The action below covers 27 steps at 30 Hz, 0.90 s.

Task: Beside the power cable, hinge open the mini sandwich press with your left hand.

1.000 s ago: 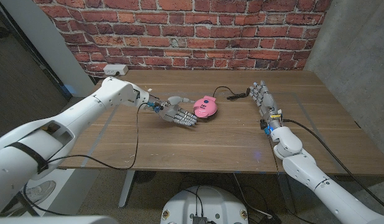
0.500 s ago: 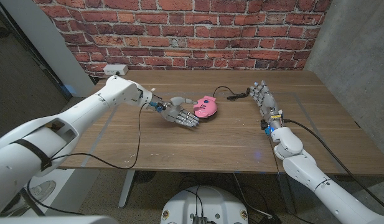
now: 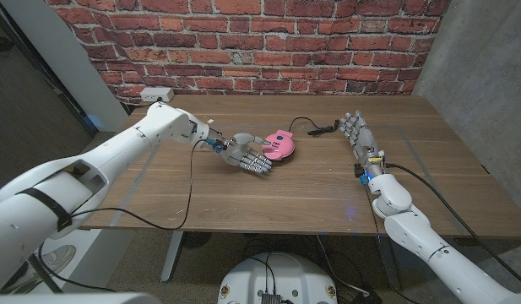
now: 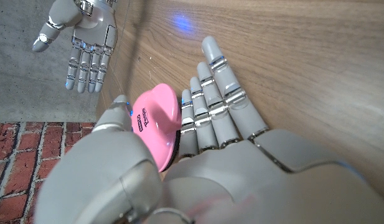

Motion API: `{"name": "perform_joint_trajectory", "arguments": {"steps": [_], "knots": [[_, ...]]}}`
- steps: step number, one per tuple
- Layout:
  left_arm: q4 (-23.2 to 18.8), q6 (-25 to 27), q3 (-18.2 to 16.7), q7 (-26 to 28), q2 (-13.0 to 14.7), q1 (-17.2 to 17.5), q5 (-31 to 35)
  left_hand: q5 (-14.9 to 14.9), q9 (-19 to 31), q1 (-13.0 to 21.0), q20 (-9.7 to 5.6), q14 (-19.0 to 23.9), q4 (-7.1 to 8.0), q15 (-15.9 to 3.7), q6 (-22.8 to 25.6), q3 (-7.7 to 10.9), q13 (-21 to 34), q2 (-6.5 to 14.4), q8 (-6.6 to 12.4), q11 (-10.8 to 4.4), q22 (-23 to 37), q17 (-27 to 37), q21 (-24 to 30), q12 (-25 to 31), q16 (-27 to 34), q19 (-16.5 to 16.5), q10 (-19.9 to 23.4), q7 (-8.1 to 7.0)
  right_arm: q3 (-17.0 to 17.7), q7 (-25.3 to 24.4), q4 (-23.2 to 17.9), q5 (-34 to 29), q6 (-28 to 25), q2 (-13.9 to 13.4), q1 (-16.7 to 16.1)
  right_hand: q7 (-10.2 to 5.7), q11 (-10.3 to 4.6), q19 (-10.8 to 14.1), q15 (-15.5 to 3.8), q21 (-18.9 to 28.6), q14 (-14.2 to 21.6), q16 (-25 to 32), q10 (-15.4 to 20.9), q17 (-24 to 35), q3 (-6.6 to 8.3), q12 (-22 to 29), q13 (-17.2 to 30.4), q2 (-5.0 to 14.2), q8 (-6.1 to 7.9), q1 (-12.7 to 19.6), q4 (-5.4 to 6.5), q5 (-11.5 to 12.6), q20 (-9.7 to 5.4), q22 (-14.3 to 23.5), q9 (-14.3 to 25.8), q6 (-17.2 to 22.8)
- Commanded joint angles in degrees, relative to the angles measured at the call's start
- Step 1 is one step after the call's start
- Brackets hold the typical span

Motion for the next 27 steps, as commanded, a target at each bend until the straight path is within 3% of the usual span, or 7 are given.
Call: {"name": "perform_joint_trajectory", "arguments": {"steps": [1,5,9,11,13,17,27], "knots": [[-1.58,-0.7,-1.12,2.37,0.31,1.64,-0.15,0.33,0.11,1.1,-0.6,0.99,-0.37,-1.7,1.49,0.29,0.27,0.0,0.3,-0.91,0.21,0.08,-0.33,0.06,-0.31,-0.11,0.85,0.83,0.18,-0.5,-0.82,-0.26,-0.1,-0.31,-0.8,-0.01,-0.15,0.42,-0.22,0.48,0.49,0.26,0.67,0.25,0.06,0.17,0.24,-0.21,-0.02,-0.32,0.55,0.0,0.09,0.19,0.16,0.66],[-2.13,-0.97,-2.09,3.83,0.25,2.6,-0.82,0.39,0.14,1.81,-0.74,1.82,-0.17,-2.28,2.75,0.89,0.34,1.24,0.47,-1.47,0.29,0.29,-0.53,0.14,-0.21,-0.39,1.97,0.29,0.3,-0.93,-1.29,-0.53,-0.15,-0.46,-1.2,0.06,-0.1,0.42,-0.23,0.48,0.47,0.24,0.76,0.25,0.07,0.2,0.24,-0.21,-0.02,-0.34,0.55,0.01,0.07,0.19,0.16,0.67],[-2.85,-0.69,-3.37,5.78,0.12,3.7,-1.97,0.46,0.24,2.44,-0.64,2.06,0.64,-2.41,3.15,1.92,0.44,4.03,0.19,-2.03,0.46,0.57,-0.67,-0.07,-0.32,-0.74,2.55,0.31,0.44,-1.3,-1.78,-0.71,-0.29,-0.61,-1.58,0.04,-0.11,0.41,-0.3,0.47,0.47,0.23,0.7,0.25,0.08,0.17,0.24,-0.21,-0.02,-0.35,0.55,0.02,0.05,0.19,0.16,0.68],[-3.14,-0.27,-3.73,6.58,0.09,3.97,-2.38,0.47,0.31,2.5,-0.19,1.77,1.34,-1.92,2.53,2.46,0.51,5.88,-0.3,-1.59,0.57,0.73,-0.93,-0.5,-0.5,-1.49,1.99,0.59,0.51,-1.43,-2.01,-0.73,-0.34,-0.68,-1.79,0.03,-0.14,0.41,-0.29,0.46,0.47,0.22,0.67,0.24,0.08,0.15,0.24,-0.21,-0.03,-0.36,0.55,0.02,0.04,0.19,0.16,0.66],[-3.4,0.04,-3.75,7.18,0.13,4.03,-2.45,0.38,0.36,2.55,-0.52,2.56,1.72,-2.61,3.03,2.8,0.55,6.87,-0.33,-1.96,0.57,0.72,-0.68,-0.5,-0.34,-0.79,2.5,0.1,0.56,-1.46,-2.15,-0.7,-0.32,-0.71,-1.95,0.02,-0.12,0.41,-0.24,0.46,0.47,0.22,0.66,0.24,0.08,0.14,0.24,-0.22,-0.02,-0.37,0.56,0.02,0.04,0.19,0.16,0.67],[-4.08,0.81,-4.11,8.87,0.11,4.55,-2.93,0.26,0.37,2.8,-0.56,3.11,1.79,-2.6,3.18,3.14,0.56,7.38,-0.52,-1.94,0.51,0.62,-0.63,-0.53,-0.38,-0.53,3.04,0.13,0.68,-1.64,-2.39,-0.76,-0.24,-0.76,-2.26,0.05,-0.17,0.41,-0.3,0.46,0.48,0.22,0.68,0.24,0.08,0.14,0.24,-0.24,-0.02,-0.4,0.56,0.02,0.01,0.19,0.16,0.67],[-4.11,1.6,-3.27,11.36,-0.77,4.62,-2.66,-0.01,0.35,4.74,-1.35,6.33,0.47,-4.53,6.37,4.15,0.55,6.5,-0.14,-4.43,0.42,0.14,-0.39,-0.31,-0.33,0.65,5.97,-1.44,0.88,-1.97,-2.92,-0.97,-0.38,-0.97,-2.81,0.02,-0.13,0.42,-0.27,0.45,0.47,0.2,0.65,0.23,0.11,0.12,0.24,-0.24,-0.05,-0.41,0.54,0.04,-0.02,0.18,0.16,0.62]]}}
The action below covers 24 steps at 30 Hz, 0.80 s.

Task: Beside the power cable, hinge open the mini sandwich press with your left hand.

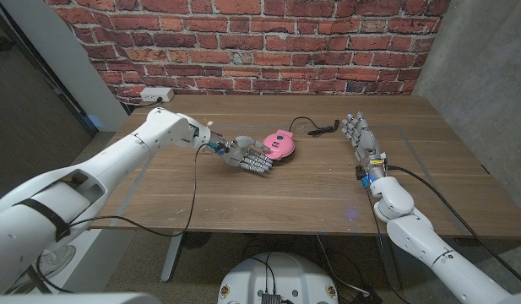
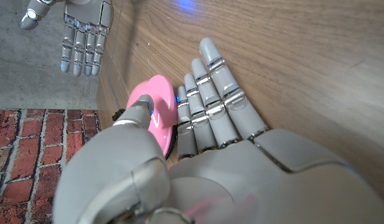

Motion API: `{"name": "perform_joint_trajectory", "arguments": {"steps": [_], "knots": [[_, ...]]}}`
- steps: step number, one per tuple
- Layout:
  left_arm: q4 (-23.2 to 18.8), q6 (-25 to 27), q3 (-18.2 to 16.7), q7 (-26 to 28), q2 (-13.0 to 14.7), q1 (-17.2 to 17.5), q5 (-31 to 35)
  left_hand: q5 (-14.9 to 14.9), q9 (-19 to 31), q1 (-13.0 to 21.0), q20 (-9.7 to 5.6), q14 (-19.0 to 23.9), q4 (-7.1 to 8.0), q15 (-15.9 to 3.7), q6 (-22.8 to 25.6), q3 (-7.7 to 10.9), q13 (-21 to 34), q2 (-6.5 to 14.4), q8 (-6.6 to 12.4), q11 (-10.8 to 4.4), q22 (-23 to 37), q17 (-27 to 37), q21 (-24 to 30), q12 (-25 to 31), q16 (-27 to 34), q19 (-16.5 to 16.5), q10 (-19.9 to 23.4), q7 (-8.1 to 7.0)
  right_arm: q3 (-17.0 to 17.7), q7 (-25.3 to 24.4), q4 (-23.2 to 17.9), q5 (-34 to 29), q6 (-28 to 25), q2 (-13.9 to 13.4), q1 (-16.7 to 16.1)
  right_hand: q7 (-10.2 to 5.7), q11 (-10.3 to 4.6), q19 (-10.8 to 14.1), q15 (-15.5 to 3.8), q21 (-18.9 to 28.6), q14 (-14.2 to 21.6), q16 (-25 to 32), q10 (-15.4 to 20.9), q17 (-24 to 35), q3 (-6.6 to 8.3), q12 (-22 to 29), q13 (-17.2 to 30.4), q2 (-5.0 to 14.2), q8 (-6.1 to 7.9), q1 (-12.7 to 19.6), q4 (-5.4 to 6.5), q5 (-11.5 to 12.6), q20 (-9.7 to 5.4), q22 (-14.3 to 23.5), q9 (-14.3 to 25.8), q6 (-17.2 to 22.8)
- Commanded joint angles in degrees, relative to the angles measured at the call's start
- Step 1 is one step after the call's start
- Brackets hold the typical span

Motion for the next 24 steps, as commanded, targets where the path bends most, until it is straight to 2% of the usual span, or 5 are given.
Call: {"name": "perform_joint_trajectory", "arguments": {"steps": [1,15,19,21,24], "knots": [[-0.58,1.1,0.5,3.38,-0.85,0.45,-0.01,0.0,0.18,1.67,-0.12,2.3,-0.6,-1.39,2.92,0.59,0.26,-0.85,0.18,-0.87,0.18,-0.12,0.21,0.14,0.02,0.66,1.28,0.99,0.25,-0.41,-0.68,-0.15,-0.21,-0.23,-0.76,0.04,0.08,0.41,-0.28,0.44,0.46,0.19,0.43,0.23,0.36,0.11,0.24,-0.01,-0.04,-0.18,0.29,0.04,-0.02,0.18,0.16,0.65],[-1.32,-0.05,0.03,5.91,-1.43,1.3,0.19,0.06,0.06,4.74,-1.48,7.9,-1.65,-4.31,9.23,2.5,0.46,-0.77,1.1,-5.35,0.37,0.49,0.54,0.89,0.8,1.28,6.88,-2.21,0.32,-0.43,-0.19,-0.24,-0.31,-0.2,-0.57,0.11,0.06,0.38,-0.38,0.41,0.45,0.17,0.37,0.23,0.37,0.07,0.24,-0.05,-0.05,-0.21,0.26,0.05,-0.01,0.17,0.16,0.62],[-1.56,-0.16,-0.4,6.92,-1.59,1.61,-0.03,0.05,0.01,5.55,-1.92,9.17,-1.7,-4.59,11.69,3.17,0.61,-0.24,1.57,-5.76,0.43,0.76,0.83,1.26,1.07,1.71,8.73,-2.83,0.23,-0.29,0.12,-0.19,-0.45,-0.14,-0.28,0.13,0.09,0.38,-0.36,0.41,0.44,0.17,0.36,0.23,0.37,0.06,0.24,-0.07,-0.04,-0.22,0.26,0.05,-0.03,0.17,0.16,0.63],[-1.89,-0.22,-0.6,7.53,-1.57,1.78,-0.06,-0.09,-0.04,6.16,-1.85,10.01,-1.65,-4.99,12.59,3.73,0.84,0.2,1.43,-2.83,0.51,0.97,1.07,1.07,1.16,1.86,9.11,-3.11,0.17,-0.18,0.3,-0.13,-0.49,-0.09,-0.13,0.13,0.08,0.38,-0.37,0.41,0.46,0.17,0.39,0.23,0.37,0.07,0.24,-0.08,-0.06,-0.23,0.26,0.05,-0.02,0.17,0.16,0.6],[-2.02,-0.22,-1.04,8.44,-1.71,2.03,-0.32,-0.15,-0.06,6.41,-1.94,10.29,-1.66,-5.05,13.51,3.97,0.87,0.33,1.61,-3.34,0.51,1.04,1.19,1.04,1.18,2.0,9.5,-3.34,0.13,-0.08,0.52,-0.08,-0.5,-0.04,0.05,0.05,0.06,0.37,-0.37,0.4,0.44,0.16,0.33,0.23,0.37,0.04,0.24,-0.1,-0.06,-0.25,0.26,0.05,-0.04,0.17,0.16,0.58]]}}
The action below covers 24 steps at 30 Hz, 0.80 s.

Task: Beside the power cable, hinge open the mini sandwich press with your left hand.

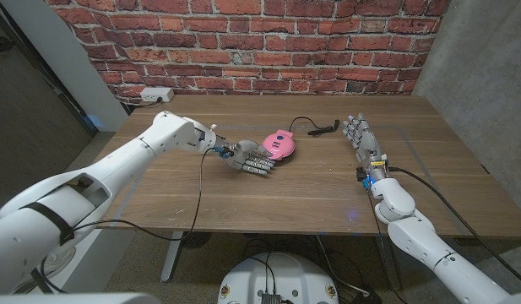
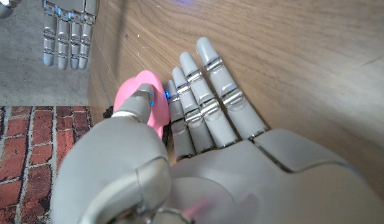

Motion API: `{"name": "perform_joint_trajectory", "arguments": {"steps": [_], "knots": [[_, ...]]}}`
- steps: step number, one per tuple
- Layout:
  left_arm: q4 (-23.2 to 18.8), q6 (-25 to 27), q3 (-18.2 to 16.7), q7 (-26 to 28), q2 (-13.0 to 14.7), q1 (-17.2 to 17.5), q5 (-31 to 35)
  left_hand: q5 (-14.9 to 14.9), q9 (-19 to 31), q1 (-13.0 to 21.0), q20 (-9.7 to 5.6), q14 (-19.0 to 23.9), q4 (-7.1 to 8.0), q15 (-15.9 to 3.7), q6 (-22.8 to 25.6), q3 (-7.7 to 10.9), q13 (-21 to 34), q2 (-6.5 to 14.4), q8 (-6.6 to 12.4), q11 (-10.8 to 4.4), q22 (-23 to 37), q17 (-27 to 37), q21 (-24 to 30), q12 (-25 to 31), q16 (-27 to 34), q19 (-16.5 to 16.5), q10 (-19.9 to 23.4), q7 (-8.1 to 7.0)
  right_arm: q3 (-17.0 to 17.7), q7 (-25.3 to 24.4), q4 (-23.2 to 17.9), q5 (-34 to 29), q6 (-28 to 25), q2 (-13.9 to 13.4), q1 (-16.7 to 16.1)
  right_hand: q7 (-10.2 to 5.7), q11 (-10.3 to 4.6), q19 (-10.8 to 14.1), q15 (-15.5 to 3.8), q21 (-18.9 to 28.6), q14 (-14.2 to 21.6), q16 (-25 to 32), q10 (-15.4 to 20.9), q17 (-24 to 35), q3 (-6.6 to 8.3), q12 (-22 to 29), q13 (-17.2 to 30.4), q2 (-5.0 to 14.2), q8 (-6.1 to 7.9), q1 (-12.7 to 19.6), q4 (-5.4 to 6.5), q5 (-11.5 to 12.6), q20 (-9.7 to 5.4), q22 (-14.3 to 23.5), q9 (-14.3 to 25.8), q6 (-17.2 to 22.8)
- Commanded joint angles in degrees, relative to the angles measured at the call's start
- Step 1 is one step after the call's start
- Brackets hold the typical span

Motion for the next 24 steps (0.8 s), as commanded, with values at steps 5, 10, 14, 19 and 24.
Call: {"name": "perform_joint_trajectory", "arguments": {"steps": [5,10,14,19,24], "knots": [[-0.19,-0.98,-1.19,3.13,-0.75,0.66,-0.63,-0.26,0.06,1.22,-0.3,1.07,0.01,-0.56,4.71,1.0,0.33,0.57,0.47,0.34,0.09,0.3,0.61,-0.06,0.14,0.5,0.89,1.94,-0.08,0.21,0.92,0.17,-0.49,0.05,0.77,0.07,0.11,0.36,-0.24,0.39,0.27,0.15,0.36,0.24,0.33,0.05,0.24,-0.16,-0.1,-0.32,0.29,0.05,0.01,0.17,0.16,0.47],[0.29,-2.3,-1.14,2.28,-1.08,0.58,-0.68,-0.36,0.03,1.24,-0.41,1.26,0.08,-0.63,5.01,1.1,0.32,0.48,0.37,0.05,0.09,0.26,0.75,-0.15,0.06,0.67,1.24,1.62,-0.1,0.27,1.14,0.22,-0.54,0.04,0.85,0.04,0.04,0.28,-0.18,0.36,0.24,0.14,0.33,0.25,0.29,0.03,0.24,-0.21,-0.12,-0.39,0.31,0.04,0.0,0.17,0.16,0.41],[0.51,-2.88,-0.63,1.36,-1.28,0.17,-0.36,-0.41,0.02,1.36,-0.5,1.35,0.07,-0.8,5.28,1.24,0.31,0.43,0.31,-0.24,0.08,0.16,0.76,-0.22,-0.07,0.58,1.5,1.51,-0.08,0.27,1.2,0.33,-0.62,0.04,0.91,0.03,-0.03,0.26,-0.12,0.35,0.23,0.15,0.27,0.26,0.27,0.01,0.24,-0.24,-0.13,-0.45,0.33,0.04,0.05,0.17,0.16,0.38],[-0.13,-3.32,-0.98,1.31,-1.14,0.38,-0.56,-0.48,0.01,1.28,-0.56,1.24,0.18,-0.79,5.07,1.27,0.41,0.32,0.06,-0.24,0.08,0.22,0.73,-0.35,-0.19,0.37,1.45,1.65,-0.12,0.46,1.39,0.45,-0.7,0.01,1.1,0.03,0.02,0.22,-0.05,0.33,0.2,0.15,0.24,0.27,0.21,0.0,0.24,-0.31,-0.13,-0.55,0.37,0.03,0.1,0.17,0.16,0.35],[-1.46,-3.32,-1.43,1.65,-0.57,0.76,-0.86,-0.5,0.01,1.35,-0.6,1.64,0.26,-0.81,5.96,1.44,0.5,0.37,0.2,-0.07,0.07,0.25,0.77,-0.26,-0.15,0.3,2.04,1.52,-0.22,0.8,1.87,0.59,-0.46,0.18,1.39,0.04,0.01,0.19,-0.01,0.32,0.16,0.14,0.12,0.28,0.15,-0.05,0.24,-0.38,-0.17,-0.67,0.41,0.03,0.12,0.17,0.16,0.22]]}}
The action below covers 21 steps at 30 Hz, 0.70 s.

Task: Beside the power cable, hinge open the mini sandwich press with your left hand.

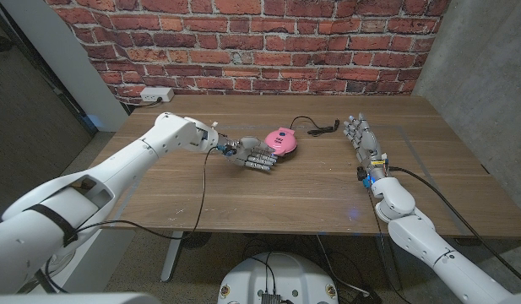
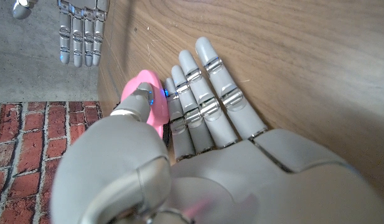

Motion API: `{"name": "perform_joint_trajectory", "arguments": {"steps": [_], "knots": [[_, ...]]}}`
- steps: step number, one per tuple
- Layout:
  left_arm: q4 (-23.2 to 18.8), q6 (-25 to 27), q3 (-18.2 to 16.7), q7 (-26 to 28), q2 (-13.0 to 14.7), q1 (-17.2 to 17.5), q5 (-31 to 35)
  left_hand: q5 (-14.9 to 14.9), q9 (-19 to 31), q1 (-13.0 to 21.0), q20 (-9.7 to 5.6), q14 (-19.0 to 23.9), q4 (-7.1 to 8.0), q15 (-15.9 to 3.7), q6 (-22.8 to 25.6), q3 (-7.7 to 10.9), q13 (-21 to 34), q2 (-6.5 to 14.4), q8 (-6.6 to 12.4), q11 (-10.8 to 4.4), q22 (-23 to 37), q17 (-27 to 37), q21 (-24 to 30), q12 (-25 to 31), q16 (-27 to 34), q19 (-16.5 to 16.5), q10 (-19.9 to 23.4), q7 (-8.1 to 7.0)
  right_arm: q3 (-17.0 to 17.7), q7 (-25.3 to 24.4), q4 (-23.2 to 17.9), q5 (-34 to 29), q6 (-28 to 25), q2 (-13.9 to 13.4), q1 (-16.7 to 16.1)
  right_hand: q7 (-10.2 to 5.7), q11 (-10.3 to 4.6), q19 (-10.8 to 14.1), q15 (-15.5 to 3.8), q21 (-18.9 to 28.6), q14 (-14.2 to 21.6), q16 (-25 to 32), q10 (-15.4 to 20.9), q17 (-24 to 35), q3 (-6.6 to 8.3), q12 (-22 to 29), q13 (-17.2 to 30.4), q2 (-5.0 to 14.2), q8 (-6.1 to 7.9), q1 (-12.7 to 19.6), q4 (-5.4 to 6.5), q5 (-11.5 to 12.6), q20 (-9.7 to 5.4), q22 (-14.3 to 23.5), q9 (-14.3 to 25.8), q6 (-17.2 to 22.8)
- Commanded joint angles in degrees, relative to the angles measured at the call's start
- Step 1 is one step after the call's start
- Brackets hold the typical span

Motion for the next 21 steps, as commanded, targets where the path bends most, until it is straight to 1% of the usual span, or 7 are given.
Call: {"name": "perform_joint_trajectory", "arguments": {"steps": [1,10,21], "knots": [[-1.85,-0.77,-0.55,0.09,0.56,0.32,-0.39,-0.04,0.0,0.14,-0.29,0.84,-0.08,-0.73,3.49,0.54,0.24,0.33,-0.08,0.22,0.06,0.16,0.56,0.0,-0.1,0.0,0.81,2.37,-0.19,0.55,0.84,0.35,0.12,0.21,0.58,0.04,0.02,0.21,0.11,0.32,0.04,0.14,0.12,0.28,0.15,-0.05,0.24,-0.15,-0.17,-0.44,0.42,0.03,0.13,0.17,0.16,0.22],[-3.93,-0.81,-1.07,0.4,1.6,0.68,-0.79,-0.14,0.0,-0.03,-0.34,0.93,0.07,-0.59,3.46,0.57,0.29,-0.05,-0.44,0.1,0.06,0.09,0.6,-0.26,-0.32,-0.16,0.93,2.54,-0.41,0.83,1.31,0.33,0.42,0.44,0.97,0.0,0.18,0.21,0.13,0.32,0.04,0.16,0.12,0.3,0.02,-0.05,0.24,-0.29,-0.16,-0.68,0.52,0.03,0.16,0.17,0.15,0.17],[-4.55,-1.21,-1.31,0.46,1.89,0.78,-1.15,-0.15,0.01,-0.28,-0.44,0.92,0.27,-0.68,3.5,0.56,0.38,-0.43,-0.77,0.06,0.05,-0.02,0.68,-0.56,-0.61,-0.23,0.86,2.48,-0.37,0.61,1.11,0.18,0.5,0.34,0.76,0.01,0.1,0.22,0.2,0.31,0.03,0.17,0.16,0.3,-0.09,-0.03,0.24,-0.4,-0.16,-0.91,0.6,0.05,0.2,0.16,0.15,0.11]]}}
